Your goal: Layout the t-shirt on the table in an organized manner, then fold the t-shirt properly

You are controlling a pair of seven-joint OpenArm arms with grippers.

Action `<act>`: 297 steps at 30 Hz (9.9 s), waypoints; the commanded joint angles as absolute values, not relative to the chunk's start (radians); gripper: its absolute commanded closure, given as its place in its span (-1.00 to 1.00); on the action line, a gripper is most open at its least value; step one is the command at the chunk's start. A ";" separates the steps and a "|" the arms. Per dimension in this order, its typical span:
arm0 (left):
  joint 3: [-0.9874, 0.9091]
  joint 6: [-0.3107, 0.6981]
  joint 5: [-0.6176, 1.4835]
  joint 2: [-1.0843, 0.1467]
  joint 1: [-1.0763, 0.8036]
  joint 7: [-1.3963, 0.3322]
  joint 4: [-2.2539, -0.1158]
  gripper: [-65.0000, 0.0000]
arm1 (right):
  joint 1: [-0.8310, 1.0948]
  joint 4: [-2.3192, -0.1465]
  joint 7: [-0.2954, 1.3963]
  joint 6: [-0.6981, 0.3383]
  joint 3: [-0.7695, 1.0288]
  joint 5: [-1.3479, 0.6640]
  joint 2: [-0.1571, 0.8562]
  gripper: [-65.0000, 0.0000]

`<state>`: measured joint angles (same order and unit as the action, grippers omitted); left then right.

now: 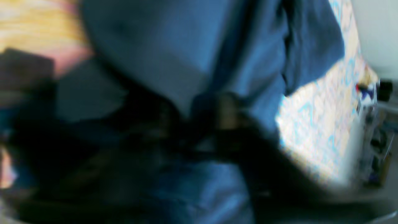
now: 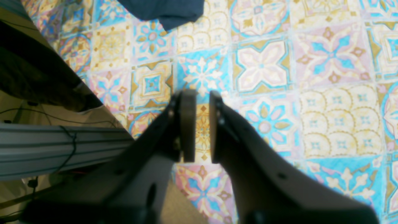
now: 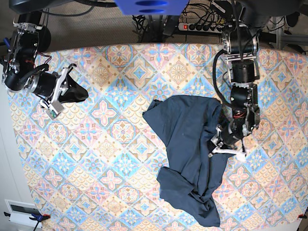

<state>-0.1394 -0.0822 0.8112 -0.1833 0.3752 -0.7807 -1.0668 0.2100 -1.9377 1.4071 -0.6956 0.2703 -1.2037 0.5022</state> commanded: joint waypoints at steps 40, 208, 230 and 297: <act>0.708 -0.036 0.951 -0.044 0.834 -0.392 -1.012 0.10 | 0.308 -1.952 1.388 -0.698 0.311 -1.224 0.521 0.77; -0.139 -0.067 1.009 -0.251 0.490 -0.892 -0.941 -0.35 | 0.289 -1.778 0.443 -0.599 0.297 0.292 0.535 0.99; -0.143 -0.065 0.794 -0.240 0.561 -0.947 -0.736 1.00 | 0.288 -1.805 0.443 -0.599 0.298 0.292 0.535 0.99; -0.420 -0.062 0.883 -0.331 0.173 -1.078 -1.336 0.44 | 0.096 -1.308 1.135 -0.598 0.565 -1.000 0.492 0.29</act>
